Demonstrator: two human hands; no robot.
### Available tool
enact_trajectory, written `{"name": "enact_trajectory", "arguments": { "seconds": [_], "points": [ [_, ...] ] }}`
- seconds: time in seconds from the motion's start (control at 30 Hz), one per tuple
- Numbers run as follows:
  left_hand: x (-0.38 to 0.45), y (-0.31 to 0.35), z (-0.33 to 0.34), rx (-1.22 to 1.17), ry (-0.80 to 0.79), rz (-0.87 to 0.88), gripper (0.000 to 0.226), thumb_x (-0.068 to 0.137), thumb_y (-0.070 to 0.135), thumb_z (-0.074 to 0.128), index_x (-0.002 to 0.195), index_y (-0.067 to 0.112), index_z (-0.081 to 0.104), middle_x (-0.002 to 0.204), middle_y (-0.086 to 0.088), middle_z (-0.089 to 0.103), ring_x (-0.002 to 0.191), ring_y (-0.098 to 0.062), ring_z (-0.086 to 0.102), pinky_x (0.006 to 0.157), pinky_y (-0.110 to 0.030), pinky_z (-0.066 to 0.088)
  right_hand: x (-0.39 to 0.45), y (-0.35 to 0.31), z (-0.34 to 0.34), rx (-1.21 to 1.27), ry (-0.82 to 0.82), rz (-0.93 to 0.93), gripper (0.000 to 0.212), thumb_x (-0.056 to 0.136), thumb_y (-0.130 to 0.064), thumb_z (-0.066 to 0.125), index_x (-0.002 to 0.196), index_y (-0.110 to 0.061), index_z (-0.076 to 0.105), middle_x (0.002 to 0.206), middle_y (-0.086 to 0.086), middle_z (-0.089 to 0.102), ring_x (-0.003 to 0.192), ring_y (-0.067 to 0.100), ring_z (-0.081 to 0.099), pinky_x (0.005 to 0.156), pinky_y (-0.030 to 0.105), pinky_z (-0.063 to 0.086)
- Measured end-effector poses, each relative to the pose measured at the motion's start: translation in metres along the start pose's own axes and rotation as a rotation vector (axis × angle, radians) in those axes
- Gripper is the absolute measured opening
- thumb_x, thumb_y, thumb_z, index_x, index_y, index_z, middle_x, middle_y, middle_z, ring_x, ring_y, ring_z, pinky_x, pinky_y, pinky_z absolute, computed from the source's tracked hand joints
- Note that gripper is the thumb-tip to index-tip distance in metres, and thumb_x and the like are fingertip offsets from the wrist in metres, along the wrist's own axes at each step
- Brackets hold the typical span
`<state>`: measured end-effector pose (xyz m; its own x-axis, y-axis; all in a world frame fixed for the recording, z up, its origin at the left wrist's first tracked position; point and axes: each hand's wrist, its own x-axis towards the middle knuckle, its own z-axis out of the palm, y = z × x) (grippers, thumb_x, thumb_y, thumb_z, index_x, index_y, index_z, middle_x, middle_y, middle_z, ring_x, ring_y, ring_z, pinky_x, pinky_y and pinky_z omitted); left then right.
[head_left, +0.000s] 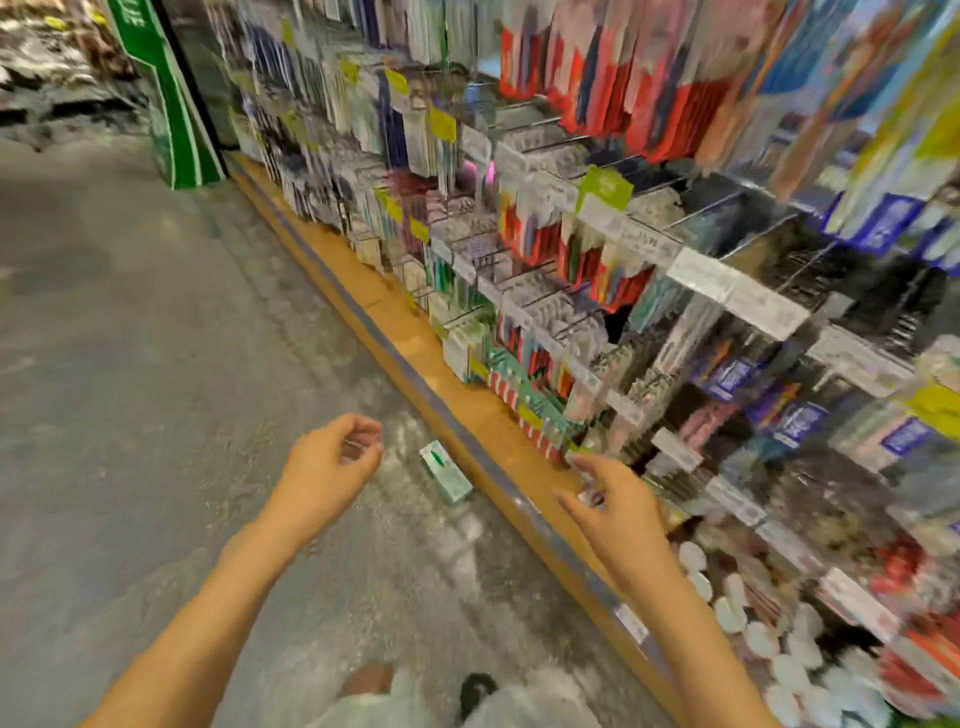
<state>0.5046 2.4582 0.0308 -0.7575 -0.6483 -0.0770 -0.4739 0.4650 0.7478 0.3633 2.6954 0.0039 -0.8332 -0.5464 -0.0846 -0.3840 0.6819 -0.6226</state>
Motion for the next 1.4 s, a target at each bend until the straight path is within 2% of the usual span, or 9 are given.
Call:
{"name": "enact_trajectory", "arguments": {
  "seconds": [0.13, 0.3, 0.43, 0.6, 0.77, 0.97, 1.03, 1.23, 1.4],
  "points": [
    [0.106, -0.024, -0.017, 0.063, -0.076, 0.021, 0.015, 0.090, 0.008, 0.058, 0.100, 0.019, 0.057, 0.093, 0.001, 0.061, 0.083, -0.014, 0.058, 0.080, -0.026, 0.046, 0.095, -0.029, 0.026, 0.005, -0.013, 0.071, 0.044, 0.086, -0.030, 0.067, 0.125, -0.012, 0.056, 0.127, 0.001, 0.057, 0.120, 0.016, 0.051, 0.097, 0.025, 0.037],
    [0.247, -0.085, -0.013, 0.162, -0.255, 0.045, 0.020, 0.089, 0.009, 0.058, 0.109, 0.010, 0.062, 0.097, 0.000, 0.063, 0.077, -0.008, 0.055, 0.065, -0.009, 0.036, 0.195, -0.045, 0.097, 0.077, -0.033, 0.236, 0.042, 0.086, -0.021, 0.068, 0.125, -0.009, 0.057, 0.127, 0.005, 0.058, 0.121, 0.020, 0.052, 0.095, 0.021, 0.034],
    [0.353, -0.136, 0.001, 0.221, -0.442, 0.131, 0.023, 0.089, 0.014, 0.060, 0.112, 0.013, 0.063, 0.087, 0.015, 0.058, 0.077, 0.005, 0.054, 0.063, 0.000, 0.037, 0.264, -0.047, 0.150, 0.063, -0.049, 0.384, 0.047, 0.087, -0.029, 0.066, 0.129, -0.011, 0.054, 0.127, 0.000, 0.058, 0.120, 0.016, 0.052, 0.081, 0.013, 0.031],
    [0.445, -0.193, 0.055, 0.350, -0.617, 0.208, 0.028, 0.090, 0.015, 0.058, 0.118, 0.012, 0.059, 0.097, 0.008, 0.059, 0.083, -0.002, 0.054, 0.063, -0.008, 0.033, 0.339, -0.014, 0.219, 0.045, -0.078, 0.518, 0.047, 0.089, -0.028, 0.064, 0.129, -0.009, 0.052, 0.128, 0.006, 0.056, 0.119, 0.021, 0.051, 0.090, 0.022, 0.036],
    [0.500, -0.288, 0.165, 0.520, -0.878, 0.312, 0.036, 0.094, 0.015, 0.053, 0.129, 0.011, 0.049, 0.127, -0.003, 0.055, 0.114, -0.016, 0.052, 0.077, -0.011, 0.031, 0.392, 0.069, 0.346, 0.006, -0.216, 0.594, 0.037, 0.092, -0.029, 0.057, 0.124, -0.011, 0.053, 0.114, 0.011, 0.061, 0.103, 0.027, 0.058, 0.073, 0.030, 0.042],
    [0.564, -0.428, 0.342, 0.844, -1.066, 0.456, 0.057, 0.091, 0.031, 0.058, 0.142, 0.022, 0.033, 0.139, -0.006, 0.045, 0.126, -0.021, 0.043, 0.095, -0.025, 0.035, 0.439, 0.214, 0.526, -0.221, -0.375, 0.533, 0.057, 0.092, -0.028, 0.054, 0.140, -0.006, 0.034, 0.145, 0.014, 0.037, 0.132, 0.029, 0.037, 0.101, 0.035, 0.038],
    [0.582, -0.470, 0.404, 0.972, -1.061, 0.583, 0.065, 0.090, 0.034, 0.059, 0.145, 0.021, 0.028, 0.143, -0.007, 0.039, 0.130, -0.026, 0.038, 0.100, -0.030, 0.034, 0.455, 0.257, 0.574, -0.309, -0.358, 0.504, 0.070, 0.092, -0.035, 0.056, 0.148, -0.011, 0.022, 0.154, 0.012, 0.022, 0.140, 0.031, 0.022, 0.107, 0.036, 0.030],
    [0.594, -0.560, 0.543, 1.277, -1.037, 0.947, 0.098, 0.084, 0.039, 0.067, 0.151, 0.016, -0.002, 0.155, -0.013, 0.009, 0.143, -0.029, 0.011, 0.113, -0.047, 0.018, 0.484, 0.348, 0.691, -0.419, -0.379, 0.355, 0.085, 0.086, -0.045, 0.060, 0.147, -0.005, 0.016, 0.145, 0.015, 0.027, 0.133, 0.034, 0.028, 0.105, 0.043, 0.033],
    [0.601, -0.610, 0.603, 1.288, -0.896, 1.192, 0.106, 0.085, 0.037, 0.063, 0.148, 0.015, -0.019, 0.155, -0.013, 0.007, 0.143, -0.032, 0.007, 0.115, -0.050, 0.006, 0.487, 0.385, 0.757, -0.470, -0.283, 0.351, 0.101, 0.081, -0.043, 0.067, 0.150, -0.002, 0.005, 0.148, 0.019, 0.023, 0.134, 0.037, 0.026, 0.109, 0.045, 0.023]
  ]
}}
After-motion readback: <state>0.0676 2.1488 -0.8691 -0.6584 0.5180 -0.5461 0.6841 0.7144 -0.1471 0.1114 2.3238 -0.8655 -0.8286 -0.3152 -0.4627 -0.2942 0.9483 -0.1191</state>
